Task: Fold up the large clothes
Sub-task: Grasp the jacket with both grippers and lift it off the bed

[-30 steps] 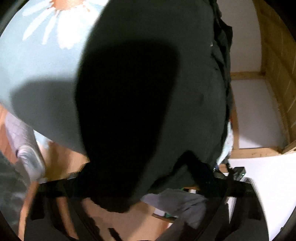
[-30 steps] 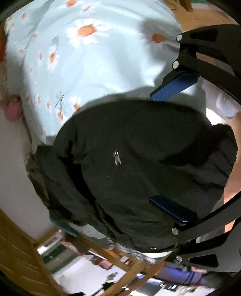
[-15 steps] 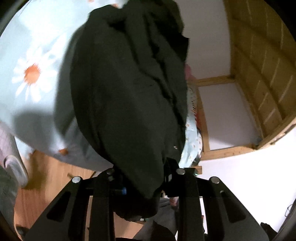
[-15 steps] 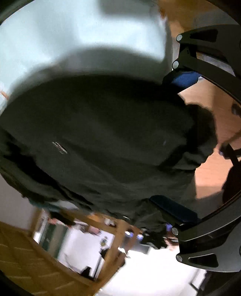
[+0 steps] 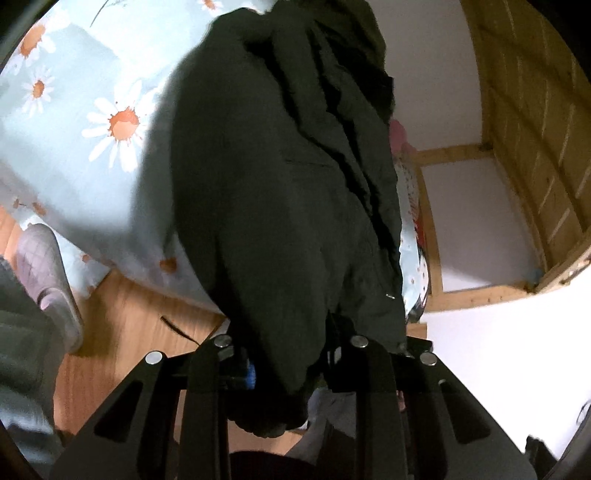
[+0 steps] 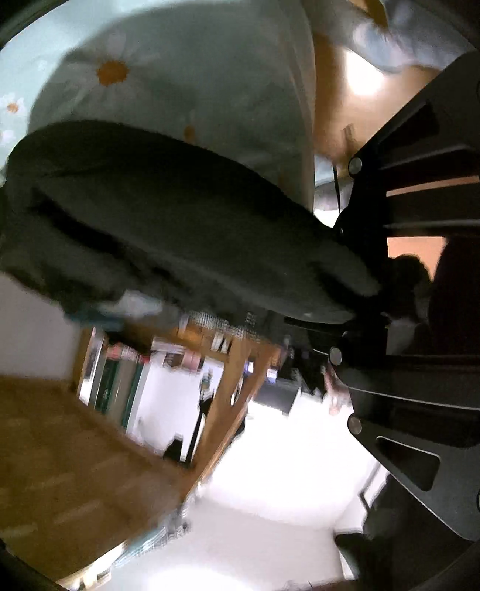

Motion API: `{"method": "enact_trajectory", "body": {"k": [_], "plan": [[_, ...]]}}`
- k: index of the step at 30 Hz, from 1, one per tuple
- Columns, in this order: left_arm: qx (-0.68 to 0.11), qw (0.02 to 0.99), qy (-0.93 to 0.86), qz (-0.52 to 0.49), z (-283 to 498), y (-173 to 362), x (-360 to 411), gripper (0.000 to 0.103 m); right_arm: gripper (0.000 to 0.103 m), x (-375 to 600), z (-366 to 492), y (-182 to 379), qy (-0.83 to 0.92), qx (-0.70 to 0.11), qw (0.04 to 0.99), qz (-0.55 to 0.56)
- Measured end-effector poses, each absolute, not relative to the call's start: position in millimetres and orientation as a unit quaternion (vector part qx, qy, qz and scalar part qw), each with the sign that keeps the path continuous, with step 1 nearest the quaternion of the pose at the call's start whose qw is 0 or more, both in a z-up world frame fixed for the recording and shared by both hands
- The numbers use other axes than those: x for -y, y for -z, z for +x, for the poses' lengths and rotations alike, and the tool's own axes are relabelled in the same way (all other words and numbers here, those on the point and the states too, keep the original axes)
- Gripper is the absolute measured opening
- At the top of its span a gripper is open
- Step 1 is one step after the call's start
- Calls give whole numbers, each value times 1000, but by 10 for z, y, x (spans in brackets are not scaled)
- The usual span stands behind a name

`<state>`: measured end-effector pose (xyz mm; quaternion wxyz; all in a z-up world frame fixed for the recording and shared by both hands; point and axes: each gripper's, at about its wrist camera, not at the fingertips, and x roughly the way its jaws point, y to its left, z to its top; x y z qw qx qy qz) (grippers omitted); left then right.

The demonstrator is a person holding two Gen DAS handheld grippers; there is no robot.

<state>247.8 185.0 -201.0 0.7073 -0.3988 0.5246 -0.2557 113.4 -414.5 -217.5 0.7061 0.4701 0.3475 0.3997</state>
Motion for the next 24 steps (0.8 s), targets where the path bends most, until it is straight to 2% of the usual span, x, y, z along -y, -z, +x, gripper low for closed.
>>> {"method": "enact_trajectory", "body": {"k": [9,17,24], "plan": [[-507,723,330,-334,2454,1160,-1839,23,20,4467,780,1518,-442,-225,692,525],[-434,737,397,-332,2990,497,-1834,23,20,4523,1402,814,-517,-135,677,506],[-397,718,415,-394,3633,277,-1989,23,20,4882,1973,627,-519,-77,668,528]]}}
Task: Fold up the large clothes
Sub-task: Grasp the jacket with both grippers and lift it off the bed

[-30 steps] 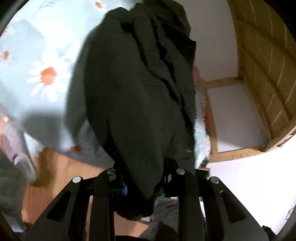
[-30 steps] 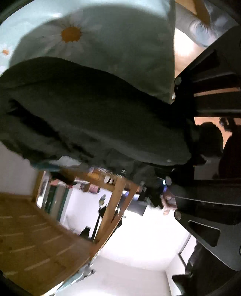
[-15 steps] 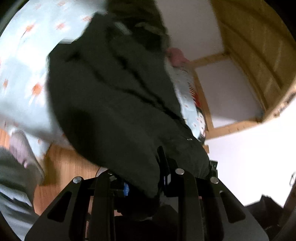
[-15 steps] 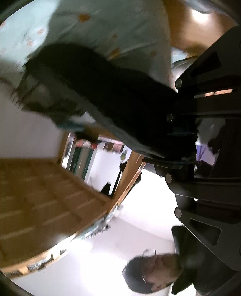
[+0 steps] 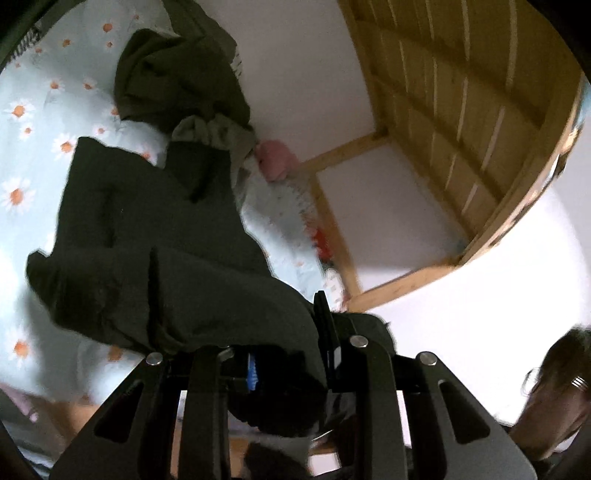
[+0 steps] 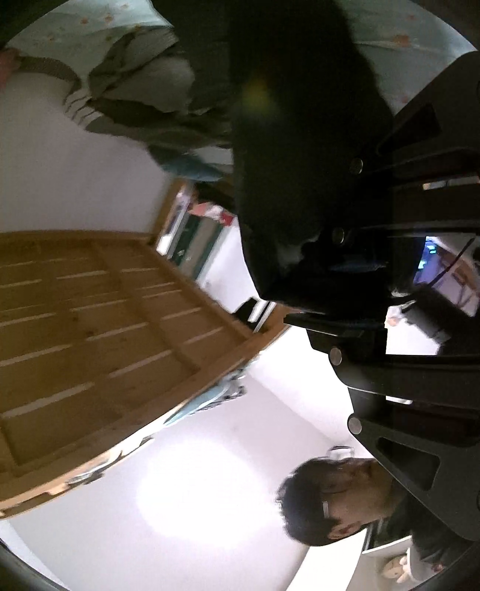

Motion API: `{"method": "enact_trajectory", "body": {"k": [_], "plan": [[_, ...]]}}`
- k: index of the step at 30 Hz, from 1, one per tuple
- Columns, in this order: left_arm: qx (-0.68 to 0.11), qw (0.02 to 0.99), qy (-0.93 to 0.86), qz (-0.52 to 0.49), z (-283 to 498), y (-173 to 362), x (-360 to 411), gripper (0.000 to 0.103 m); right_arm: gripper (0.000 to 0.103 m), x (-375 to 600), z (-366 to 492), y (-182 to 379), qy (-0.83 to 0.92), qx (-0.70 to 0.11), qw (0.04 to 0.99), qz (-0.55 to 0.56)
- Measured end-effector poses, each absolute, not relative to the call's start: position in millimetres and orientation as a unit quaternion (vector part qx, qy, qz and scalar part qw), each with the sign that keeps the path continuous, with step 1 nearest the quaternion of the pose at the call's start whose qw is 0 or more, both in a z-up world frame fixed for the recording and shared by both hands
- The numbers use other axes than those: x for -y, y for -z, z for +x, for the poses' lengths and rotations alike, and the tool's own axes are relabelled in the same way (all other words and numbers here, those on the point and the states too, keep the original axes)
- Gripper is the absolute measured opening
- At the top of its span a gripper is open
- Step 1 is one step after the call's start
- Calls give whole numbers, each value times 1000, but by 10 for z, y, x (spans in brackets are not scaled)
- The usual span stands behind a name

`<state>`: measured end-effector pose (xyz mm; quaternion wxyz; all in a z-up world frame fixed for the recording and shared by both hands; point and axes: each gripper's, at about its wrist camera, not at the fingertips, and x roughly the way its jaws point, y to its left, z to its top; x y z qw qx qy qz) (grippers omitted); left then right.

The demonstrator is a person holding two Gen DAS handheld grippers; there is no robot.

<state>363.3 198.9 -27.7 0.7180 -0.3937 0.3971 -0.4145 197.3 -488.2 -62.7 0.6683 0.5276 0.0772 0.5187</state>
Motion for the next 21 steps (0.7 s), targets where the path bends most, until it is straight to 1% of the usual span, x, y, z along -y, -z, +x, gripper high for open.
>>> {"method": "enact_trajectory", "body": {"k": [5,11,17,21], "plan": [[-390,714,411,-412,4168,136,-2038,23,20,4926,2373,662,-509,-56,657,554],[-385,712,413,-418,4862,83,-1955,24,20,5025,3098,562,-484,-46,655,578],[-396,712,396,-423,5607,328,-1940,24,20,5120,3952,686,-424,-64,671,605],[-404,734,355,-415,6057,590,-1923,24,20,5140,4487,950,-334,-105,693,631]]}}
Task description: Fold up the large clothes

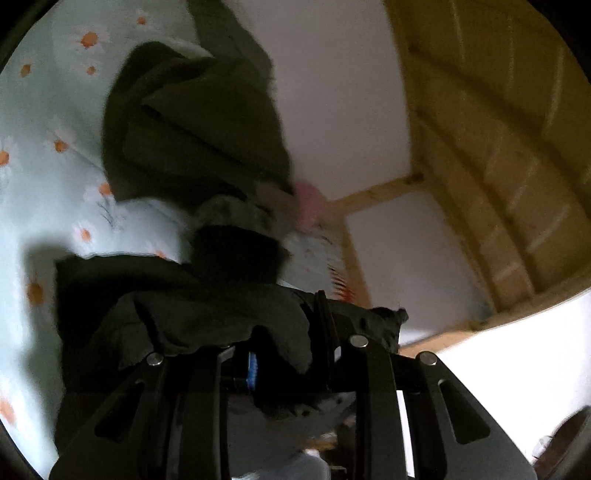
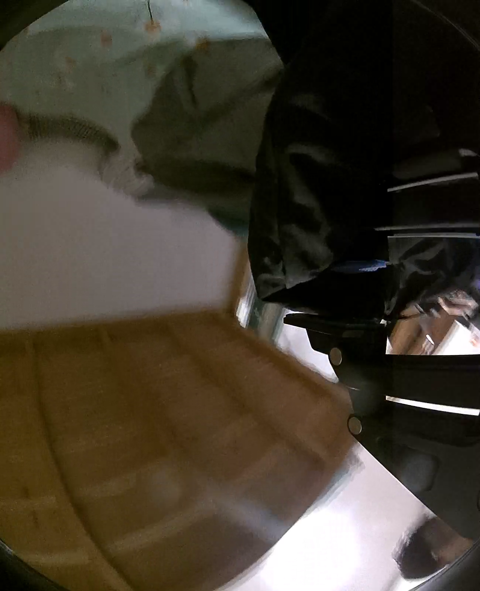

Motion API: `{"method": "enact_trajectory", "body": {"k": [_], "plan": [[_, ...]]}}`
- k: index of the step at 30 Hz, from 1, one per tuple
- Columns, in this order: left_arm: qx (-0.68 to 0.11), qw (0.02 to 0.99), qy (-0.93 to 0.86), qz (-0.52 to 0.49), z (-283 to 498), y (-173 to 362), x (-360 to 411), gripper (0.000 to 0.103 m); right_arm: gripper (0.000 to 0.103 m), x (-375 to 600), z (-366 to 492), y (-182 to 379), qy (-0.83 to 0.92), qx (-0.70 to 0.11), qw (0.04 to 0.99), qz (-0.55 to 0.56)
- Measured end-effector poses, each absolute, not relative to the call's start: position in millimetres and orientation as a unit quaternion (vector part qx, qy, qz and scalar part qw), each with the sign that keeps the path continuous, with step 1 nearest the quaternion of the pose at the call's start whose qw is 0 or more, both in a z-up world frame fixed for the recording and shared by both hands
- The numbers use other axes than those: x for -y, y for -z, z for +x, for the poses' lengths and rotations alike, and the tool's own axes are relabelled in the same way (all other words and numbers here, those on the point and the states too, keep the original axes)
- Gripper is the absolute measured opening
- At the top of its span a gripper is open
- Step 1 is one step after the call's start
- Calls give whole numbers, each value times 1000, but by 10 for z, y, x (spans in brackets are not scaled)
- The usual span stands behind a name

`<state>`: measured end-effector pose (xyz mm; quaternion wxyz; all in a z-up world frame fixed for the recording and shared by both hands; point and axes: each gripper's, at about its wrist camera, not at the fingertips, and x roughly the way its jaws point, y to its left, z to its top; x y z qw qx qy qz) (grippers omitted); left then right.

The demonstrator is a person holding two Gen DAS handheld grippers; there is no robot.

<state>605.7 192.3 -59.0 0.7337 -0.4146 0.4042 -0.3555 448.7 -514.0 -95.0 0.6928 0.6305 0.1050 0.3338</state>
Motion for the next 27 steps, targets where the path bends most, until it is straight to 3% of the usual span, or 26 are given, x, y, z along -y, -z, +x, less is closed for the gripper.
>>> {"method": "enact_trajectory", "body": {"k": [5,7,8,10,11,12,13,19,24,27], "plan": [[-446,744,295,-401,6543,1018,-1820,24,20,5137,5047,1491,-189,-204,665,693],[-460,737,277,-410,6692,1201,-1801,27,23,5134,5195,1682,-155,-237,645,710],[-468,730,271,-418,6751,1298,-1799,32,30,5131,5245,1742,-151,-243,638,715],[-470,717,269,-439,6822,1428,-1818,43,53,5149,5330,1792,-159,-240,627,724],[-464,714,276,-446,6843,1439,-1823,64,86,5150,5342,1766,-169,-232,628,723],[-455,711,290,-451,6849,1428,-1822,79,100,5166,5342,1702,-188,-213,633,720],[-439,717,305,-448,6851,1354,-1819,97,100,5192,5358,1594,-200,-208,645,708],[-408,799,262,-355,6758,755,-1832,97,100,5130,5370,1222,-196,-249,711,627],[-378,848,282,-241,6175,215,-1200,97,100,4886,5060,475,-180,-211,835,475],[-370,867,263,-204,5765,322,-647,97,100,4760,4896,123,-166,-165,876,422]]}}
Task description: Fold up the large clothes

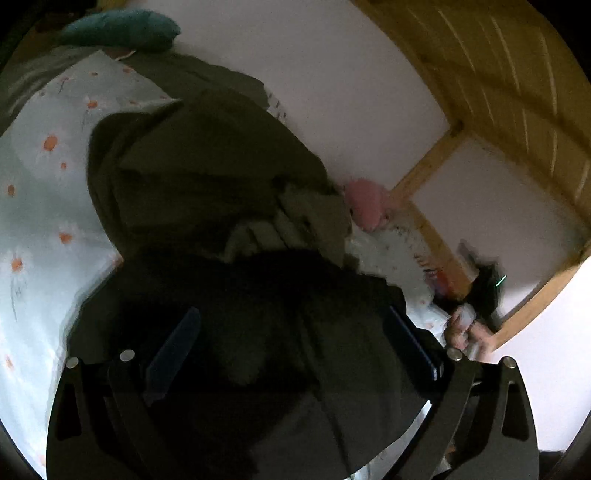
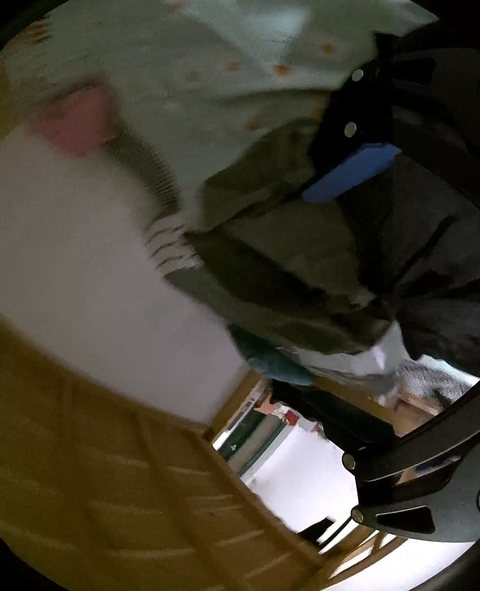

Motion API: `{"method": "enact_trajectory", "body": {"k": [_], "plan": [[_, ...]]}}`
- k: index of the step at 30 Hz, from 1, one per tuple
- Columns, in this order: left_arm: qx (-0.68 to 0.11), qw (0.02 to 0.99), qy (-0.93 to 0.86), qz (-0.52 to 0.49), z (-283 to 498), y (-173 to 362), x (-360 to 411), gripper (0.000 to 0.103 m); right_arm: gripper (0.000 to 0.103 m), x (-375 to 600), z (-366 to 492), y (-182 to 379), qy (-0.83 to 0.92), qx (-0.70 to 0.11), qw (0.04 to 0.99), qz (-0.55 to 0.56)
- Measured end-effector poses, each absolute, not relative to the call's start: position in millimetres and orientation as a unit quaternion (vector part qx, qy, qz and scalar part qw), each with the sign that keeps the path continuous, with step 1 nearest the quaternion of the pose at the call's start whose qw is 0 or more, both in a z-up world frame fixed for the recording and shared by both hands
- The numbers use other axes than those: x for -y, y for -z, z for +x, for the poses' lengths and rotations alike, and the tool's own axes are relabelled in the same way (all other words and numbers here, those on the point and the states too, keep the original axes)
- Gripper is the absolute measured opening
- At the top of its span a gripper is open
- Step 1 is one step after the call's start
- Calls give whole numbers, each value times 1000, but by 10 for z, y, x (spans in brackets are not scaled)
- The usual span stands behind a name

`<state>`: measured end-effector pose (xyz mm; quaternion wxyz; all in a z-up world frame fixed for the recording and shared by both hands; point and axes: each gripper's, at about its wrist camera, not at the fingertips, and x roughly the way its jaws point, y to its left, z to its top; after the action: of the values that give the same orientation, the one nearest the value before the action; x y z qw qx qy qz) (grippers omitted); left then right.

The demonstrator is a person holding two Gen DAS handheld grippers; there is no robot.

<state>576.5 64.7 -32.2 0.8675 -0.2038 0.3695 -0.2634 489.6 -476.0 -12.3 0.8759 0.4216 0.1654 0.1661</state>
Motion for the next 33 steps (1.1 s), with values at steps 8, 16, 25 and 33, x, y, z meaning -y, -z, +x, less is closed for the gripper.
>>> {"method": "enact_trajectory", "body": {"k": [8,16,25,33], "plan": [[-475,874,96,-14,5955,1275,435,99,100,3779,4578,-176,-56,-297,933,194],[-466,881,74,14,5984,1538,559,99,100,3067,4619,1034,30,-456,889,26],[-469,881,48,26,6018,1662,622,99,101,3136,5072,1633,48,-501,864,15],[-464,884,47,36,5875,1739,694,99,100,3188,4805,1546,34,-450,891,45]]}}
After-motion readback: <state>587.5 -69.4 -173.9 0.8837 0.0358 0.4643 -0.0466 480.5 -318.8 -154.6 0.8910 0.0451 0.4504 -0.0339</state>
